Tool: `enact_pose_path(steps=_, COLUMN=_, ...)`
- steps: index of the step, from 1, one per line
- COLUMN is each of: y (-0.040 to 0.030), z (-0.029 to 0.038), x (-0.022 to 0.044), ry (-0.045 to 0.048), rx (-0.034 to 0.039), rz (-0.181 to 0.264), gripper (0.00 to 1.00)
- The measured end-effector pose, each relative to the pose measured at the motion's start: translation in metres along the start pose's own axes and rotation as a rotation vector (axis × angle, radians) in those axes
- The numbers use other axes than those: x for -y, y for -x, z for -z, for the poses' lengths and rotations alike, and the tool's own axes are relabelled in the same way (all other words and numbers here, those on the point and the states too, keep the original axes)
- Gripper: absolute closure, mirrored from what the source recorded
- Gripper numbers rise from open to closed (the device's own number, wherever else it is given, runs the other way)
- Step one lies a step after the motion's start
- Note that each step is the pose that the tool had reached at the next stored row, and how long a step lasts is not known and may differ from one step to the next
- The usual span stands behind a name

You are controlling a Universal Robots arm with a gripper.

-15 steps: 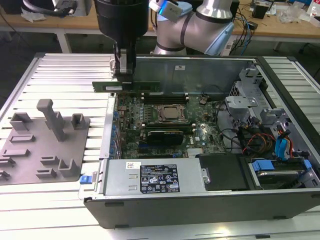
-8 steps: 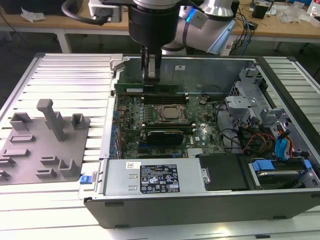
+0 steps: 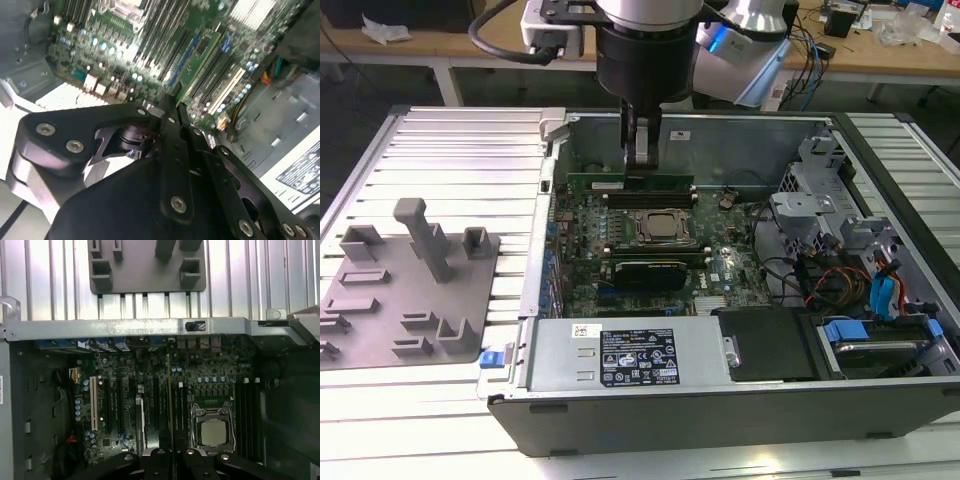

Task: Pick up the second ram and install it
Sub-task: 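Pick up the second ram and move it above second insertion slot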

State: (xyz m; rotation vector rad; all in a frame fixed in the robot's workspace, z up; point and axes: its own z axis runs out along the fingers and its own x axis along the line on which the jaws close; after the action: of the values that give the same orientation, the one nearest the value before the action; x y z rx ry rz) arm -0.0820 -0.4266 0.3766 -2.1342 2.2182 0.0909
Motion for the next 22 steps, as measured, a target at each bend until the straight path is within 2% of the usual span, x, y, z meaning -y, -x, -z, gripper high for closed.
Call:
enact_pose_path(steps=1, y=0.0000, z=0.0000, x=0.0000, ry=-0.0062, rx=0.0003, rz=0.000, gripper=0.86)
enact_pose_path(steps=6, y=0.0000, z=-0.0002, x=0.0002, ry=-0.0064, rx=-0.0003, rz=0.000, gripper=0.86)
enact_pose_path(steps=8, y=-0.0001, z=-0.0013, x=0.0024, ry=-0.0064, rx=-0.0019, rz=0.000, gripper=0.86)
enact_pose_path(steps=22, y=0.0007, z=-0.0094, x=0.0389, ry=-0.0019, rx=-0.0023, rz=0.000, gripper=0.86)
